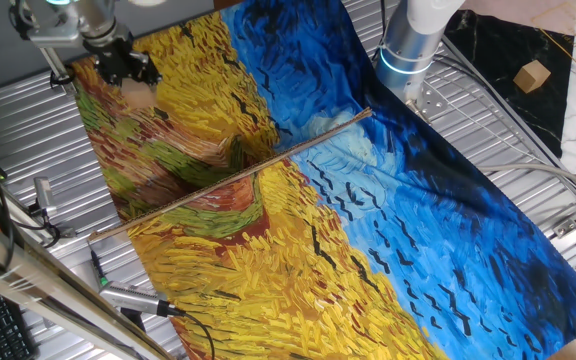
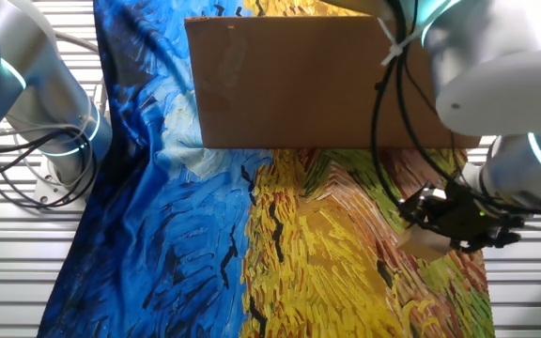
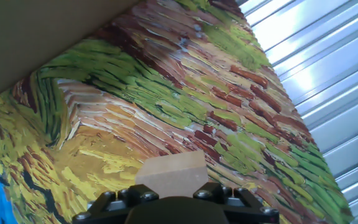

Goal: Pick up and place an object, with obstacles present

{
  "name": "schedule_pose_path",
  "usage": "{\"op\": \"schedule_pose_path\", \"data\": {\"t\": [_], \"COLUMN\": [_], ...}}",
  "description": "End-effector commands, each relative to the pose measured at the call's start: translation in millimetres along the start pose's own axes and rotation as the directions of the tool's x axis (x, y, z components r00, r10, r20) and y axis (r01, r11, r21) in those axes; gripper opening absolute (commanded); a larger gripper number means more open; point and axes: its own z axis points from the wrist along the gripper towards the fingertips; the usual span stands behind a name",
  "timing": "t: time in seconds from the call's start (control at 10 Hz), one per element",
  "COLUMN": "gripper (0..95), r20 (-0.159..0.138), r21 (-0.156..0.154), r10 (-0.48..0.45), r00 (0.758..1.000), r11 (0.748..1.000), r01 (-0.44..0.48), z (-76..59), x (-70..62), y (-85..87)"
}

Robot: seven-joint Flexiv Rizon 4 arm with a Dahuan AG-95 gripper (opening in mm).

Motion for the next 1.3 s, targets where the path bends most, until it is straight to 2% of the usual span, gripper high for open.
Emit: {"op": "schedule_pose_path", "data": {"t": [0.1,0.4,0.6,0.8,0.9,1.0,1.1,1.3], "gripper": [0.0,0.0,0.0,0.0,0.0,0.0,0.0,0.0], "r20": [0.007,-0.002,0.005,-0.010,-0.015,-0.012,-0.011,-0.012], "r21": [-0.003,0.003,-0.004,0.001,0.004,0.003,0.002,0.003], "r10": [0.000,0.036,0.017,0.031,0.035,0.046,0.055,0.088], "r00": [1.000,0.999,1.000,0.999,0.999,0.999,0.998,0.996], "r11": [1.000,0.999,1.000,1.000,0.999,0.999,0.998,0.996], "r01": [0.000,-0.036,-0.017,-0.031,-0.035,-0.046,-0.055,-0.088], "z": [-0.2,-0.2,-0.2,-27.4,-36.6,-48.8,-55.2,-77.4], "x": [0.6,0.6,0.6,-18.5,-25.9,-30.8,-32.6,-38.6], "y": [2.2,2.2,2.2,23.5,32.7,44.7,51.3,78.6]}}
